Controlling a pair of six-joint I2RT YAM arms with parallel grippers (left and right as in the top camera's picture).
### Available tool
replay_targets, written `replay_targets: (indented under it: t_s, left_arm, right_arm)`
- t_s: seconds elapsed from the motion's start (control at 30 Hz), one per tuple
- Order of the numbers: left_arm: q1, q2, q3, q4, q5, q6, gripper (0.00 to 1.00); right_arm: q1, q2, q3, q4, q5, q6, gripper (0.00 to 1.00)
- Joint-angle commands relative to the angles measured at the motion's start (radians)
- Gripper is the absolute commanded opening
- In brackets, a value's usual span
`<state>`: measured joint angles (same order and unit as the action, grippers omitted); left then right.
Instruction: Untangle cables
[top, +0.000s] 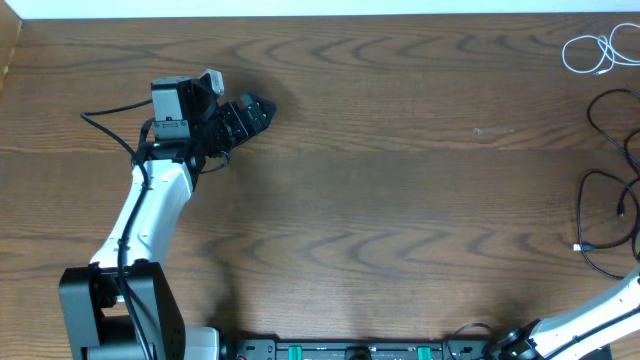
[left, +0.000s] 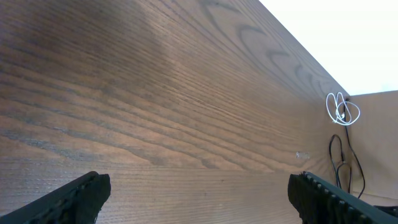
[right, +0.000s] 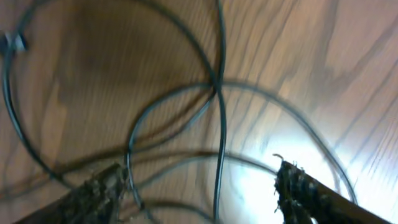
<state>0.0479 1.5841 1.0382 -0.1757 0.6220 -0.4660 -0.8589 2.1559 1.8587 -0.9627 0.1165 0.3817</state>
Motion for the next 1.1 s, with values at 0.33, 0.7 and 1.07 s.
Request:
replay_targets:
  t_s: [0.33, 0.7, 1.07]
  left_arm:
    - [0.002, 0.000, 0.007, 0.000, -0.006, 0.021, 0.96]
    - [0.002, 0.000, 0.007, 0.000, -0.006, 0.021, 0.96]
    - [0.002, 0.000, 0.007, 0.000, -0.006, 0.021, 0.97]
  right_arm:
    - [0.205, -0.128, 0.140, -0.205, -0.549, -0.515, 0.84]
    - [0.597, -0.380, 0.140, -0.296, -0.507, -0.633, 0.99]
    - [0.867, -0.537, 0.140, -0.393, -0.515, -0.579, 0.99]
